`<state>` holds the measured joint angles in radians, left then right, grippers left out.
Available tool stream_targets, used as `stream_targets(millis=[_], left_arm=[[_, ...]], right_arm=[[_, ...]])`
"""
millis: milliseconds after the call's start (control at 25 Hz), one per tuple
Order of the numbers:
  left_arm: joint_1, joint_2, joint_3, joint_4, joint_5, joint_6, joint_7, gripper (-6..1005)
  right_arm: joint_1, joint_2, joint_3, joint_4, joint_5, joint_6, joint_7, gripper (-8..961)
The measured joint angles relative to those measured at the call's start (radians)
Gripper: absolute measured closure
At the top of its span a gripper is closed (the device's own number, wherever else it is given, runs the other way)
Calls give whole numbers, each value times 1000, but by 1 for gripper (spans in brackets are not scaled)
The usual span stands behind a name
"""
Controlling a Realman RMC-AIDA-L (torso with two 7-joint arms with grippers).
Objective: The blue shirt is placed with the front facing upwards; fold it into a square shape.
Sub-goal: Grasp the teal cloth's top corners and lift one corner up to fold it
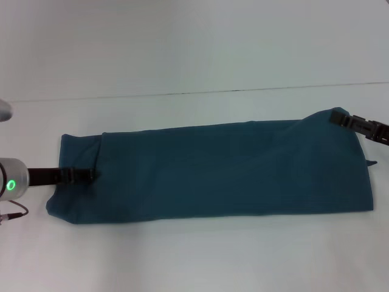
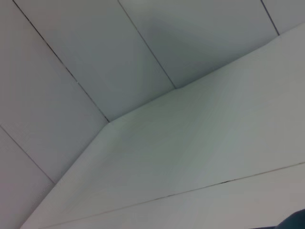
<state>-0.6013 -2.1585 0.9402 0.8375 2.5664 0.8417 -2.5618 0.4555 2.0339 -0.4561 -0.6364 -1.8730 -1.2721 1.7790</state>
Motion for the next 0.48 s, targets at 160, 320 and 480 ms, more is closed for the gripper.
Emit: stream_targets(millis=[160, 320, 480], left_arm=[[-23, 1, 0, -28, 0, -1, 9, 125], [-29, 0, 1, -33, -5, 5, 18, 244], [-33, 0, 2, -32, -9, 8, 35, 316]], right_arm=[[-1, 0, 0, 0, 0, 0, 1, 38], [-3, 0, 1, -2, 0, 0, 2, 38], [-6, 0, 1, -6, 0, 0, 2, 39]])
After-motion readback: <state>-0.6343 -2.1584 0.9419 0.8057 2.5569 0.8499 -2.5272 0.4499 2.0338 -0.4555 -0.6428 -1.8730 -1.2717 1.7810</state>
